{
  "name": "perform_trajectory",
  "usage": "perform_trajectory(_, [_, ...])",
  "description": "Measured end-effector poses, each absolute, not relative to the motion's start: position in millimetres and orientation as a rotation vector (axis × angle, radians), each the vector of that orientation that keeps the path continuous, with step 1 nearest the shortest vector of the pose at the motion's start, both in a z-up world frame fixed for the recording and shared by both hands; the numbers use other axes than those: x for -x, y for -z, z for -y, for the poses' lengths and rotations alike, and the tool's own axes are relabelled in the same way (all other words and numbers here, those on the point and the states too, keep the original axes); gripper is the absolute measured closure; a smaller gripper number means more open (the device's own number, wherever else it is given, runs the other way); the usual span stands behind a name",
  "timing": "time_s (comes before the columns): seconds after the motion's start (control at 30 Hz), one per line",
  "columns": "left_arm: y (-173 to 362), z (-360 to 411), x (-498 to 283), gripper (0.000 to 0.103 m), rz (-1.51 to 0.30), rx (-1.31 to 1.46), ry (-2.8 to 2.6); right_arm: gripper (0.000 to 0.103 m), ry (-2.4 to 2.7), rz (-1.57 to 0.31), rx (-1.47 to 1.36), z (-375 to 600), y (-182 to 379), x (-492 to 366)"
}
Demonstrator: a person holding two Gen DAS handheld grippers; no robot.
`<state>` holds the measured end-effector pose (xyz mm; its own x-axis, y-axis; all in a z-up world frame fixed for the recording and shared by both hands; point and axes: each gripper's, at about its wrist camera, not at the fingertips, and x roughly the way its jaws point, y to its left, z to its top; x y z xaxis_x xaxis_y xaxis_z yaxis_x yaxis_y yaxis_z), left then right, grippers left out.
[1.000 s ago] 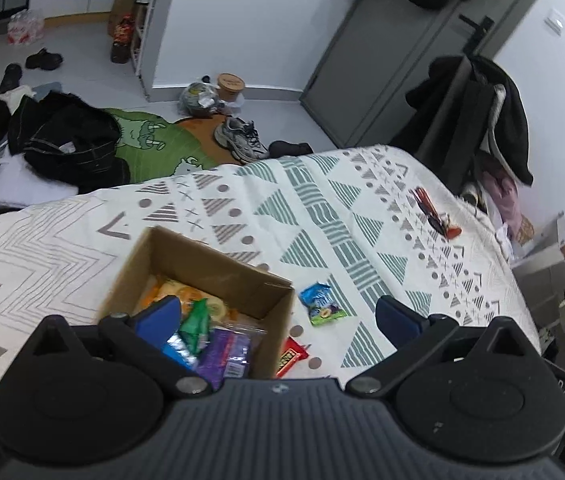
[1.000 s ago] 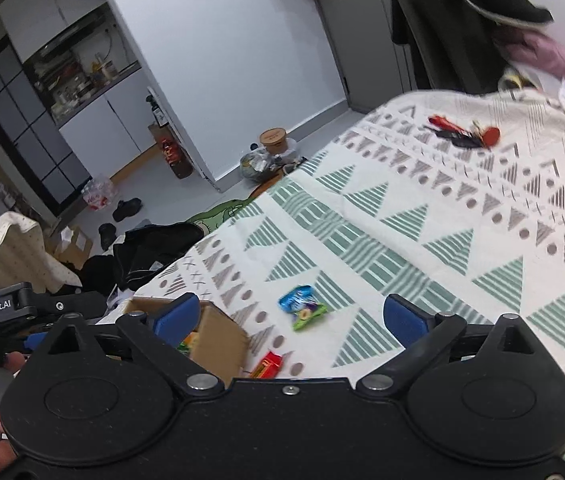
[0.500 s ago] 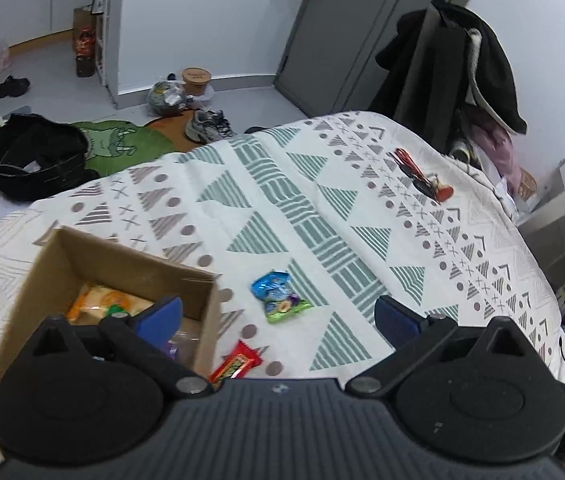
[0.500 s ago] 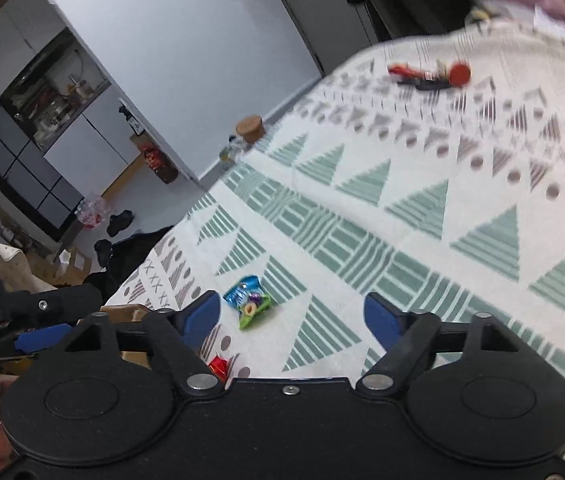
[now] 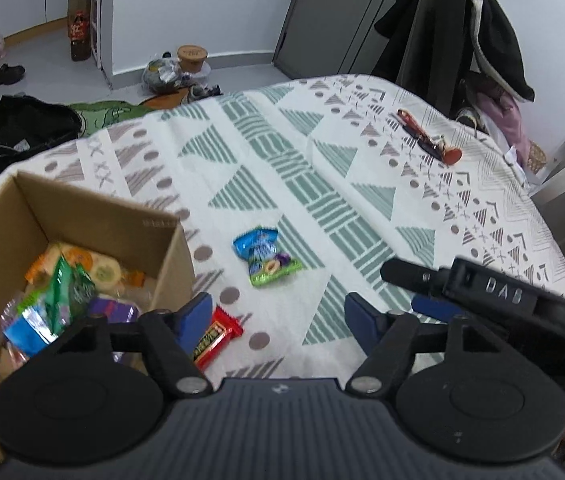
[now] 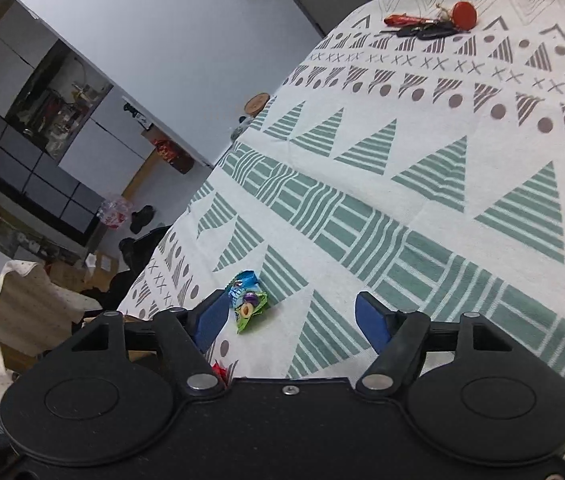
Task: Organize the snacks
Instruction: 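Withdraw both tools from the box toward the red bar and blue candy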
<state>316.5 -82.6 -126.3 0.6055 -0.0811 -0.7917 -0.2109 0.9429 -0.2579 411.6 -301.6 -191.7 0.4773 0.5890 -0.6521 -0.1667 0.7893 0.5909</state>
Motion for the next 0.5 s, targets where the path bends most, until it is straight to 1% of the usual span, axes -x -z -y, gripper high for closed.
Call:
perform_trajectory(0.13, [143, 86, -315, 0.036, -0.934, 0.338, -0.101, 0.044, -0.515, -0.996, -0.493, 297, 197, -415])
perform_trajectory(0.17, [147, 86, -315, 0.039, -0.936, 0.336, -0.114, 0.046, -0.525, -0.998, -0.49, 294, 197, -415])
perform_trajectory(0.2, [149, 89, -314, 0.04, -0.923, 0.314, -0.133, 0.047, -0.538, -0.999, -0.487, 292, 197, -416])
perform_trajectory(0.3, [151, 97, -312, 0.041, -0.902, 0.287, -0.172, 0.049, -0.566, -1.008, -0.476, 286, 197, -416])
perform_trajectory(0.43, [149, 100, -312, 0.045, -0.883, 0.291, -0.241, 0.05, -0.58, -1.028, -0.474, 282, 200, -417])
perform_trajectory(0.5, [149, 99, -310, 0.052, -0.871, 0.307, -0.259, 0.05, -0.584, -1.031, -0.476, 281, 201, -417])
